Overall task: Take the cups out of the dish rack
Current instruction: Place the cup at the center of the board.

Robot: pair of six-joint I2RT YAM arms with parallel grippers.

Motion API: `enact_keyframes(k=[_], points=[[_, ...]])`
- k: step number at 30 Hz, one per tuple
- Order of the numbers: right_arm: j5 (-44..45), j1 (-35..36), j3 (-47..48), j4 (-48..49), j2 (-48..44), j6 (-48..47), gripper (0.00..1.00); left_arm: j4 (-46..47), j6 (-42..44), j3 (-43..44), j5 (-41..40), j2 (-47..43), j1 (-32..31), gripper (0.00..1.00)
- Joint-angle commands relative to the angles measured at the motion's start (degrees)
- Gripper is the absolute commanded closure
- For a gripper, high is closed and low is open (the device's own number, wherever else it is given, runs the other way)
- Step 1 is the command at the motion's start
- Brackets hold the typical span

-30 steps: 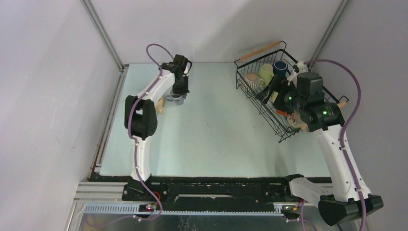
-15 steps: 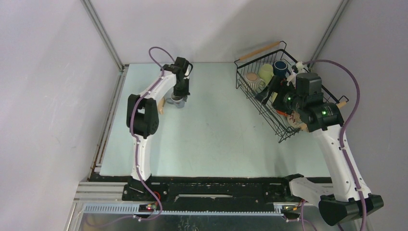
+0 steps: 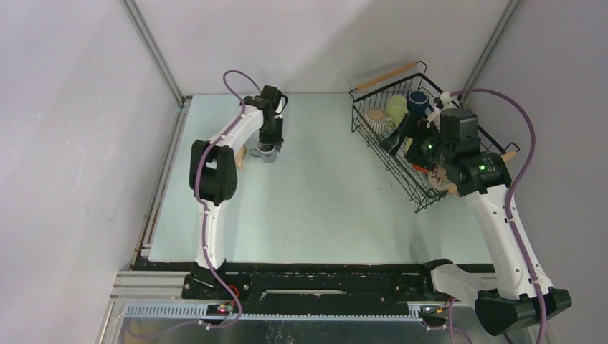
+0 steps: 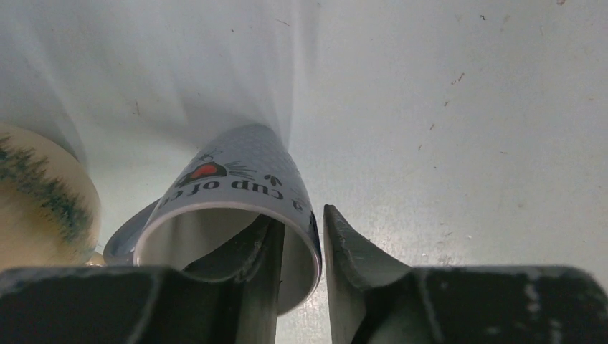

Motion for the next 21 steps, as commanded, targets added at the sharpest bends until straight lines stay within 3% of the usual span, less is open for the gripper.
enact_keyframes(k=[1,12,21], points=[[0.86,0.49,0.01,-0.04,-0.30,-0.40,0.00,0.35,1.16,4.71,0.20,-1.14,0.21,0.65],[0.73,0.53,0.04,0.35,-0.30,-0.23,0.00,0.43,1.38,5.90,0.19,-6.81,-1.12,0.39],[1.85,0.62,0.06,0.74,0.17,-0.51,0.00,4.84,0.76,-3.13,0.18,-19.66,-3.38,0.00]])
